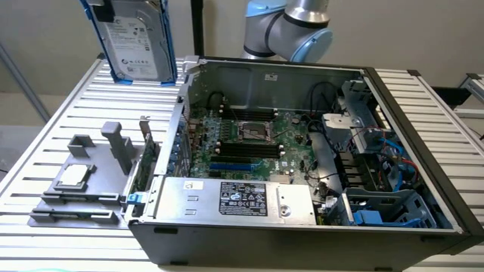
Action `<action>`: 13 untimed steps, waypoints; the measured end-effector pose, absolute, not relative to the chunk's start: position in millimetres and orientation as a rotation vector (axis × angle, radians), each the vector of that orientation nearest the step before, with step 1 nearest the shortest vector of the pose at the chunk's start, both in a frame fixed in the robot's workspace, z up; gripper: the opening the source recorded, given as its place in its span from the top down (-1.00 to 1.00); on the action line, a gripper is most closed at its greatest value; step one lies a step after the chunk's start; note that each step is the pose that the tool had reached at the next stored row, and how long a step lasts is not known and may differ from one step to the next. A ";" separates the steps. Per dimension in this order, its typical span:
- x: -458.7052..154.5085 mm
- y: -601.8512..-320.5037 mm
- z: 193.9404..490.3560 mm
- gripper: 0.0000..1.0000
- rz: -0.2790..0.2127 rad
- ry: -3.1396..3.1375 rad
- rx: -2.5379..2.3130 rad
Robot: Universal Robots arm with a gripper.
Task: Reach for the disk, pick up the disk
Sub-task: 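Pick up the disk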
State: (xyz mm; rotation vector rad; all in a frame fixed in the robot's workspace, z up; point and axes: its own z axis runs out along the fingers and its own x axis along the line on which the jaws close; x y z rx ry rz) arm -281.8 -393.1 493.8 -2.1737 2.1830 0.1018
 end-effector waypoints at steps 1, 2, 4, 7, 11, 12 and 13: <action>-277.1 -394.2 496.6 0.35 0.103 2.182 -2.173; -272.8 -395.1 498.9 0.35 0.104 2.182 -2.173; -263.3 -397.4 503.2 0.35 0.106 2.181 -2.172; -249.9 -401.2 506.9 0.35 0.106 2.181 -2.171; -231.7 -406.7 510.3 0.35 0.106 2.181 -2.172; -227.0 -408.1 511.0 0.35 0.107 2.181 -2.172; -222.5 -409.6 511.7 0.35 0.107 2.181 -2.172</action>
